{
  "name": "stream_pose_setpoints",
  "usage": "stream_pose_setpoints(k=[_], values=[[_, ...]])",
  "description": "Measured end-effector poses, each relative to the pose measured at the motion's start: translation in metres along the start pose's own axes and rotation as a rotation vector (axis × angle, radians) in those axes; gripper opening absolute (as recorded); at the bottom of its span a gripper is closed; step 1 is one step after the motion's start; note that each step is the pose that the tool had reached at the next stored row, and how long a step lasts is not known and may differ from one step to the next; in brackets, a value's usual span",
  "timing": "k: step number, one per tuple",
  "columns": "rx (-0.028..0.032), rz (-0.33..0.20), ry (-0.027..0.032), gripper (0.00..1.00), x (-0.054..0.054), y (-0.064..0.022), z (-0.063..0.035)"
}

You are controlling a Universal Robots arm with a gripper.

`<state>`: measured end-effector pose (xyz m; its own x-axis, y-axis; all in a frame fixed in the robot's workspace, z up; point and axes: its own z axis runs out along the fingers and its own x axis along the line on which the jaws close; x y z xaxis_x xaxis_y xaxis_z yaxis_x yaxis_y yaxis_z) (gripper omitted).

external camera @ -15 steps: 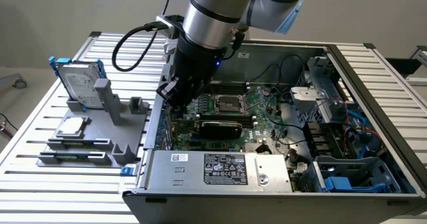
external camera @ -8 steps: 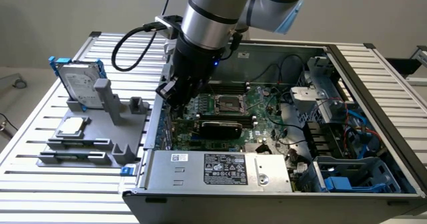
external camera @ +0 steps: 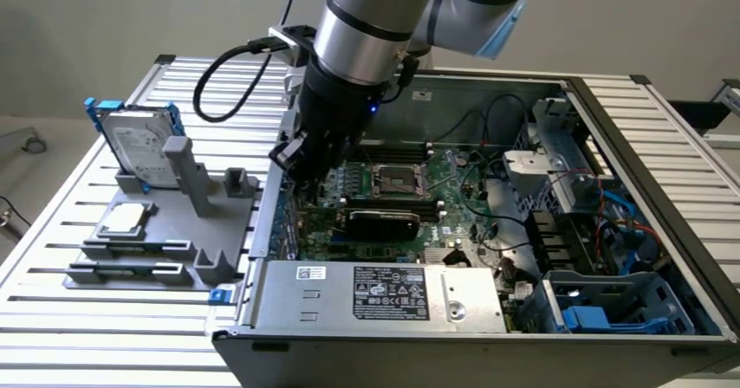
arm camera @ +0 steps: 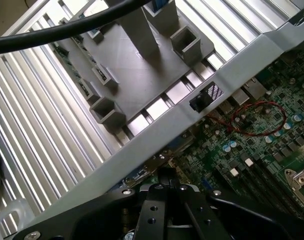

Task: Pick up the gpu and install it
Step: 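Press down on the gpu until it lock into place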

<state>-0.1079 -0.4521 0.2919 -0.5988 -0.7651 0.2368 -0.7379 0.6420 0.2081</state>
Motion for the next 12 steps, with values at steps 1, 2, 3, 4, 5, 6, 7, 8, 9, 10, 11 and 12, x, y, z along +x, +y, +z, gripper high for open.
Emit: stream_pose_setpoints(k=[1, 2, 3, 4, 5, 6, 7, 8, 9, 10, 11, 12], values=[[-0.0011, 0.000, 0.0010, 0.11, -0.0005, 0.0004, 0.0000], [-0.0023, 0.000, 0.0019, 0.11, -0.0009, 0.0007, -0.0001], [-0.0033, 0.000, 0.0029, 0.11, -0.0013, 0.0011, -0.0001], [-0.0046, 0.000, 0.0040, 0.11, -0.0017, 0.0014, -0.0001], [-0.0062, 0.000, 0.0053, 0.11, -0.0022, 0.0018, -0.0002], [-0.0085, 0.000, 0.0070, 0.11, -0.0024, 0.0020, -0.0001], [-0.0114, -0.001, 0.0095, 0.11, -0.0025, 0.0021, -0.0001], [-0.0138, -0.001, 0.0117, 0.11, -0.0025, 0.0021, -0.0002], [-0.0150, -0.001, 0.0131, 0.11, -0.0026, 0.0020, -0.0003], [-0.0155, -0.001, 0.0138, 0.11, -0.0028, 0.0019, -0.0003], [-0.0161, -0.001, 0.0146, 0.11, -0.0029, 0.0018, -0.0003], [-0.0169, -0.001, 0.0156, 0.11, -0.0030, 0.0016, -0.0004]])
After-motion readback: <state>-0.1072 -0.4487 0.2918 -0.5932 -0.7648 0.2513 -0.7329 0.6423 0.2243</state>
